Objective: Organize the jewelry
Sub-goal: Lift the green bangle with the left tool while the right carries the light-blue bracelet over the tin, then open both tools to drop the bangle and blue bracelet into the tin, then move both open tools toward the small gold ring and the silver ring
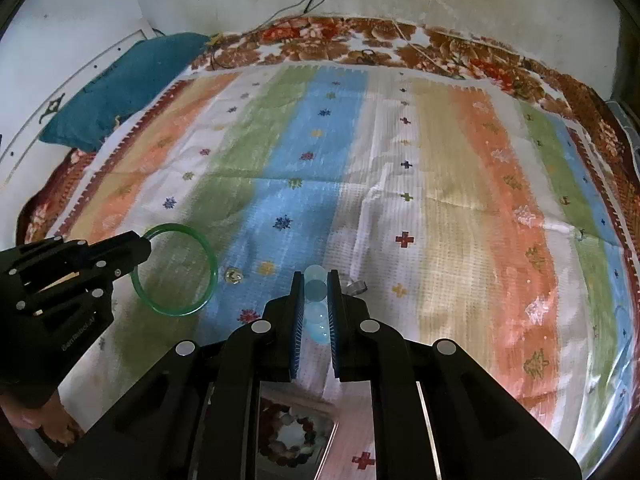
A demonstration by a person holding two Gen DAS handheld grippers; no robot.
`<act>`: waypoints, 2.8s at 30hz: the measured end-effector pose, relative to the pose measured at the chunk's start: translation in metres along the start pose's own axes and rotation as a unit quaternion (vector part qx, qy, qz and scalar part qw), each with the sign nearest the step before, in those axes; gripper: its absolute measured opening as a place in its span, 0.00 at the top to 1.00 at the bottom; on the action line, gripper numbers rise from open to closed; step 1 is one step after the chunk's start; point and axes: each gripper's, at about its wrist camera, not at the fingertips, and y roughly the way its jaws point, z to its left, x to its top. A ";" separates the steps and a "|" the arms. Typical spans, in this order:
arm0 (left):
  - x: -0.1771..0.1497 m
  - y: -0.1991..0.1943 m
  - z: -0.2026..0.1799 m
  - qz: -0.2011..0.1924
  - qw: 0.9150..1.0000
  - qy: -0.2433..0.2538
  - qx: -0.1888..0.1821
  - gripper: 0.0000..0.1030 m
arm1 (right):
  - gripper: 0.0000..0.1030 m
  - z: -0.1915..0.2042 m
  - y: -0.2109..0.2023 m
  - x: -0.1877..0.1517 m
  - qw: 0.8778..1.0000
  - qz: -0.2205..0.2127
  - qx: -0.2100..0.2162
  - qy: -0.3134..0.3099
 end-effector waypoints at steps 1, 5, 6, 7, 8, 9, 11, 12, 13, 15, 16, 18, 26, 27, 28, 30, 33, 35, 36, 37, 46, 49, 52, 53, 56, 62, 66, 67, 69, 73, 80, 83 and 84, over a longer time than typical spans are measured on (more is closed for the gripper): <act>-0.001 -0.004 -0.001 -0.004 1.000 -0.001 -0.002 0.91 | 0.88 0.000 -0.003 0.000 1.000 -0.003 -0.001 0.002; -0.003 -0.016 -0.003 -0.015 1.000 -0.001 -0.010 0.91 | 0.88 0.006 -0.017 -0.004 1.000 -0.019 -0.005 -0.006; -0.004 -0.020 -0.004 -0.018 1.000 0.000 -0.012 0.91 | 0.88 0.007 -0.020 -0.004 1.000 -0.022 -0.005 -0.007; -0.005 -0.023 -0.005 -0.021 1.000 0.002 -0.013 0.91 | 0.88 0.010 -0.025 -0.006 1.000 -0.028 -0.008 -0.012; -0.006 -0.026 -0.007 -0.024 1.000 0.002 -0.014 0.91 | 0.88 0.012 -0.029 -0.007 0.999 -0.032 -0.012 -0.017; -0.008 -0.030 -0.009 -0.027 1.000 0.002 -0.015 0.91 | 0.88 0.015 -0.032 -0.008 0.999 -0.037 -0.018 -0.024; -0.012 -0.036 -0.011 -0.031 0.999 0.005 -0.016 0.91 | 0.88 0.018 -0.038 -0.011 0.999 -0.044 -0.015 -0.028; -0.014 -0.038 -0.012 -0.032 0.999 0.008 -0.015 0.91 | 0.88 0.019 -0.042 -0.013 0.998 -0.050 -0.013 -0.027; -0.016 -0.041 -0.013 -0.034 0.999 0.010 -0.014 0.91 | 0.88 0.020 -0.045 -0.014 0.998 -0.052 -0.014 -0.029; -0.021 -0.046 -0.016 -0.037 0.999 0.012 -0.013 0.91 | 0.88 0.023 -0.050 -0.018 0.998 -0.056 -0.015 -0.036; -0.023 -0.048 -0.017 -0.038 0.999 0.013 -0.013 0.91 | 0.88 0.024 -0.052 -0.019 0.998 -0.057 -0.013 -0.037; -0.026 -0.051 -0.019 -0.039 0.999 0.015 -0.014 0.91 | 0.88 0.024 -0.055 -0.022 0.998 -0.059 -0.009 -0.036; -0.036 -0.062 -0.016 -0.046 0.999 0.006 -0.023 0.91 | 0.88 0.023 -0.073 -0.042 0.997 -0.067 -0.004 -0.027; -0.037 -0.063 -0.017 -0.047 0.999 0.006 -0.024 0.91 | 0.88 0.023 -0.076 -0.045 0.997 -0.068 -0.002 -0.025; -0.039 -0.064 -0.017 -0.049 0.998 0.006 -0.025 0.91 | 0.88 0.023 -0.077 -0.047 0.997 -0.067 -0.002 -0.027; -0.042 -0.065 -0.018 -0.051 0.998 0.009 -0.027 0.91 | 0.88 0.024 -0.080 -0.053 0.997 -0.067 -0.005 -0.031; -0.049 -0.066 -0.023 -0.048 0.998 0.018 -0.031 0.91 | 0.88 0.025 -0.082 -0.061 0.998 -0.061 0.004 -0.034; -0.052 -0.068 -0.027 -0.048 0.998 0.024 -0.035 0.91 | 0.88 0.027 -0.084 -0.066 0.997 -0.060 0.007 -0.037; -0.053 -0.070 -0.028 -0.049 0.998 0.026 -0.035 0.91 | 0.88 0.027 -0.086 -0.068 0.997 -0.061 0.008 -0.039; -0.054 -0.070 -0.030 -0.050 0.998 0.028 -0.035 0.91 | 0.88 0.028 -0.088 -0.069 0.997 -0.062 0.010 -0.039; -0.069 -0.076 -0.039 -0.049 0.997 0.042 -0.029 0.91 | 0.88 0.030 -0.090 -0.084 0.998 -0.051 0.031 -0.034; -0.072 -0.077 -0.040 -0.049 0.998 0.042 -0.028 0.91 | 0.88 0.028 -0.090 -0.087 0.998 -0.047 0.034 -0.031; -0.077 -0.077 -0.042 -0.045 0.998 0.044 -0.031 0.91 | 0.88 0.026 -0.088 -0.090 0.998 -0.040 0.034 -0.027; -0.078 -0.076 -0.043 -0.042 0.998 0.046 -0.031 0.91 | 0.88 0.025 -0.087 -0.091 0.998 -0.039 0.033 -0.025; -0.079 -0.073 -0.044 -0.032 0.998 0.045 -0.033 0.89 | 0.87 0.022 -0.084 -0.091 0.999 -0.035 0.030 -0.019; -0.076 -0.069 -0.032 -0.025 0.999 0.017 -0.043 0.84 | 0.50 0.012 -0.078 -0.089 0.999 -0.032 0.023 -0.007; -0.071 -0.066 -0.019 -0.027 0.999 -0.004 -0.029 0.63 | 0.48 0.007 -0.068 -0.087 1.000 -0.014 0.012 -0.003; -0.070 -0.064 -0.015 -0.026 0.999 -0.009 -0.027 0.62 | 0.48 0.006 -0.067 -0.087 1.000 -0.012 0.012 -0.002; -0.067 -0.060 -0.010 -0.020 0.999 -0.018 -0.027 0.62 | 0.46 0.005 -0.066 -0.086 1.000 -0.012 0.011 -0.002; -0.063 -0.050 0.000 -0.003 0.999 -0.036 -0.036 0.55 | 0.43 0.007 -0.061 -0.081 1.000 -0.009 0.008 -0.005; -0.053 -0.035 0.009 0.018 0.994 -0.069 -0.081 0.42 | 0.39 -0.001 -0.047 -0.066 1.000 0.003 0.011 0.010; -0.049 -0.025 0.014 0.027 0.993 -0.081 -0.082 0.42 | 0.38 -0.005 -0.040 -0.061 1.000 0.010 0.017 0.015; -0.048 -0.021 0.015 0.032 0.993 -0.084 -0.081 0.42 | 0.37 -0.005 -0.038 -0.060 1.000 0.012 0.018 0.015</act>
